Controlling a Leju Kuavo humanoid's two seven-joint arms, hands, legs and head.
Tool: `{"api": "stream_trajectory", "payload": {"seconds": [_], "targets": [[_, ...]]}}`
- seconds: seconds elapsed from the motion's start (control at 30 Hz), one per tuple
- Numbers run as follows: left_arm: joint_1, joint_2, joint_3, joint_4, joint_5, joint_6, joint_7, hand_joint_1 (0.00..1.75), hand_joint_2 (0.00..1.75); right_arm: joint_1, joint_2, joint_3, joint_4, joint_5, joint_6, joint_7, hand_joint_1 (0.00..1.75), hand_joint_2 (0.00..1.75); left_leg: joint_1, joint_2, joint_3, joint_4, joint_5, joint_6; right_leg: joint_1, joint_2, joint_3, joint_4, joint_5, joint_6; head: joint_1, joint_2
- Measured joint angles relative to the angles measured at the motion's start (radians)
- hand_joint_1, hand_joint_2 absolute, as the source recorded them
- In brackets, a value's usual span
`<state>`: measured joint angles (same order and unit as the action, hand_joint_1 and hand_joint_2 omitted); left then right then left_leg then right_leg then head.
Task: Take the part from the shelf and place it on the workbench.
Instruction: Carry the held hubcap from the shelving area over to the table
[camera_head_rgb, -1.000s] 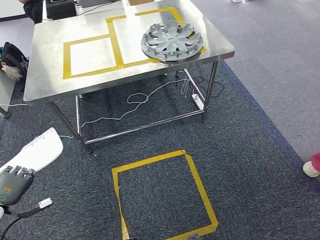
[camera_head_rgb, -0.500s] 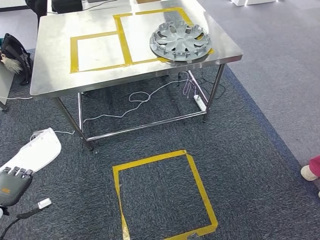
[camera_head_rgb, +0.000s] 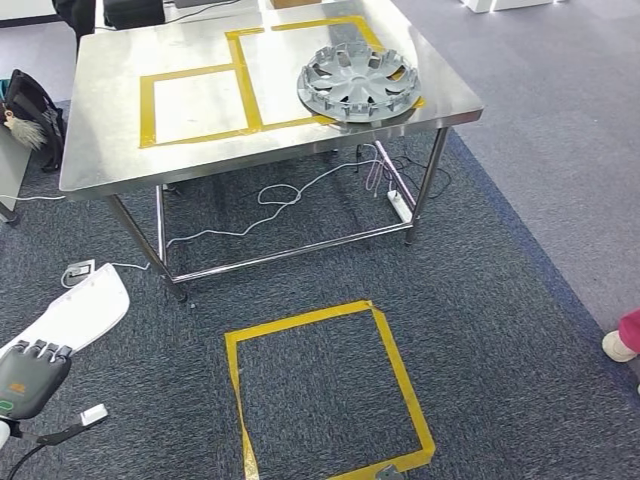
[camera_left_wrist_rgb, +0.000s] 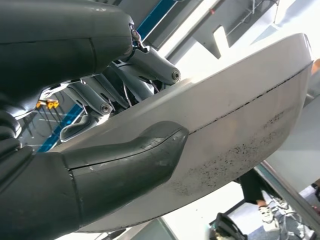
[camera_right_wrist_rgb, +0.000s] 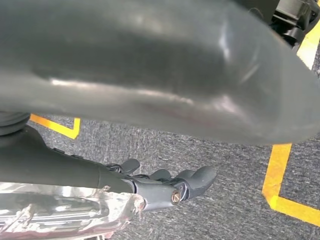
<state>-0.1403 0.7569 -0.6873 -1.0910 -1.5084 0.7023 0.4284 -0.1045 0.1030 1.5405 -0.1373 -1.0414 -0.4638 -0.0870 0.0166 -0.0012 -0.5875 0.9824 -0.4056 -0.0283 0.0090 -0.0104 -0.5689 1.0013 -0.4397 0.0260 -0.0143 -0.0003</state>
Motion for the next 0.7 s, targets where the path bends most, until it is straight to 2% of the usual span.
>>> {"api": "stream_trajectory", "payload": {"seconds": [0.23,0.43,0.53,0.63,0.7], "targets": [[0.047,-0.027,0.148,-0.064,0.000,0.000,-0.129,1.75,1.75,0.000,0.000,0.000,0.000,-0.009,-0.001,-0.001,0.00,0.00,0.000,0.000,0.000,0.000,0.000,0.000,0.000,0.000,0.000,0.000,0.000,0.000,0.000,0.000],[0.067,-0.039,0.229,-0.112,0.000,0.000,-0.164,1.75,1.75,0.000,0.000,0.000,0.000,-0.015,-0.001,-0.002,0.00,0.00,0.000,0.000,0.000,0.000,0.000,0.000,0.000,0.000,0.000,0.000,0.000,0.000,0.000,0.000],[0.079,-0.060,0.298,-0.142,0.000,0.000,-0.251,1.75,1.75,0.000,0.000,0.000,0.000,-0.020,-0.002,-0.007,0.00,0.00,0.000,0.000,0.000,0.000,0.000,0.000,0.000,0.000,-0.001,0.000,0.000,0.000,0.000,0.000],[0.086,-0.091,0.402,-0.170,0.001,-0.002,-0.361,1.75,1.75,0.001,-0.001,0.000,0.000,-0.023,-0.002,-0.023,0.00,0.00,0.000,0.000,0.000,0.000,0.000,0.000,0.000,0.001,0.000,0.000,0.000,0.000,0.000,0.000],[0.088,-0.106,0.461,-0.185,0.001,-0.004,-0.394,1.75,1.75,0.001,-0.001,0.000,0.000,-0.024,-0.002,-0.028,0.00,0.00,0.000,0.000,0.000,0.000,0.000,0.000,0.000,0.001,0.000,0.000,0.000,0.000,0.000,0.000]]}}
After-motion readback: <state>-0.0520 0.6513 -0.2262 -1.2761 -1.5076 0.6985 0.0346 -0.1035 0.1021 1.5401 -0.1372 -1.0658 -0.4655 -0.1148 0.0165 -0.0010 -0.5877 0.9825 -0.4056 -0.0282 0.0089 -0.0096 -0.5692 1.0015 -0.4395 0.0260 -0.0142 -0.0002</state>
